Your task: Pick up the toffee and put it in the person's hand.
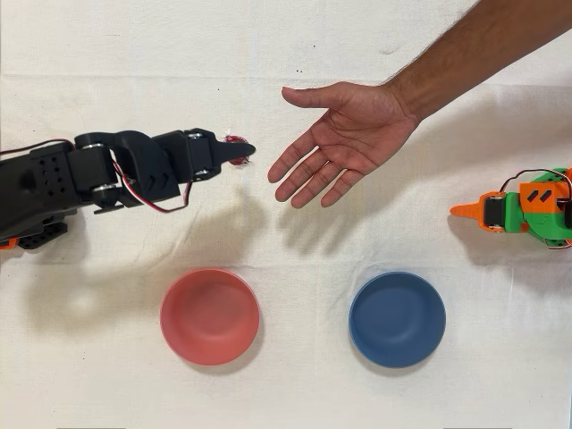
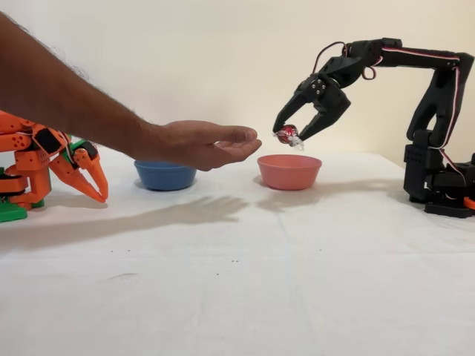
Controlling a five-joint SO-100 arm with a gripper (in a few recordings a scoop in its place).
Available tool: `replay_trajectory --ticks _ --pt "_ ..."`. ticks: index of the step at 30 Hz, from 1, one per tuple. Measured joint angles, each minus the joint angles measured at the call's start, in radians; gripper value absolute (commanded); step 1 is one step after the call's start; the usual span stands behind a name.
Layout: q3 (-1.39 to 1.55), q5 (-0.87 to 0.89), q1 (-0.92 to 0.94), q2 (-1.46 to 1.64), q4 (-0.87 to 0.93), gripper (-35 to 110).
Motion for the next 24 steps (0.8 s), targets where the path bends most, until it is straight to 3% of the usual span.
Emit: replay_trajectory --ticks 24 --pt "-0.419 0.0 0.052 -0.38 -0.087 17"
